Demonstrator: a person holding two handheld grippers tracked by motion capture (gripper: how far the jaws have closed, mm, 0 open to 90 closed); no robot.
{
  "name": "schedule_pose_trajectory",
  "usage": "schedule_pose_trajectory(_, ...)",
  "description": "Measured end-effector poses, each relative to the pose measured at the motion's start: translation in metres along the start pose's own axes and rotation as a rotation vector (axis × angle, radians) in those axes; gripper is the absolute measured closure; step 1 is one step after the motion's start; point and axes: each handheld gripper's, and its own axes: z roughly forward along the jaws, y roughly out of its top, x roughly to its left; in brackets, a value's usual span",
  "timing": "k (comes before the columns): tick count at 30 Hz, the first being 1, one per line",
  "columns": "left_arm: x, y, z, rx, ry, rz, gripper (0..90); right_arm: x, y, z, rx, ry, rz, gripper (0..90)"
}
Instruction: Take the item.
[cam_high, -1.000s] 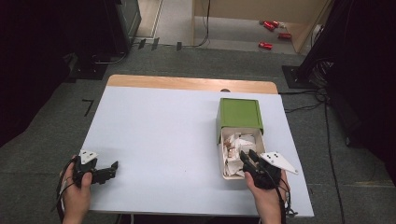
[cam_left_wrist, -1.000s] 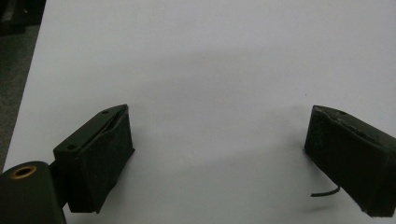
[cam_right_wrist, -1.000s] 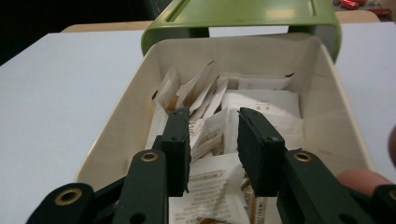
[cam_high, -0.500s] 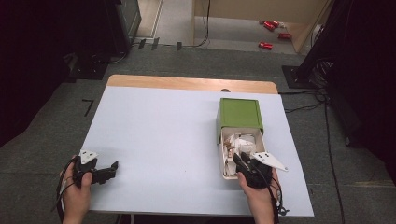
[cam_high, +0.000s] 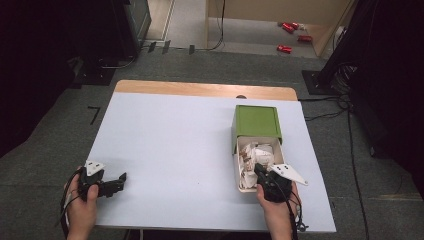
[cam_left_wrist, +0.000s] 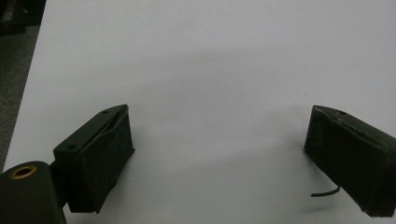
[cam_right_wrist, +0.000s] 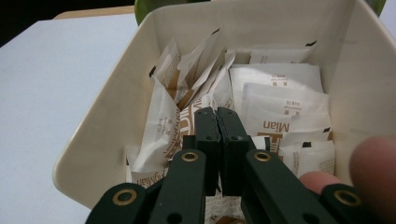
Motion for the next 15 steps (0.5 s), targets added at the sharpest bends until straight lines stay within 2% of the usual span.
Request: schedule_pose_trajectory(15,0.000,0.000,0.000,0.000,0.000,0.000,8.1,-0.003,0.014,-0.021,-0.074,-0.006,-0.015,90.0)
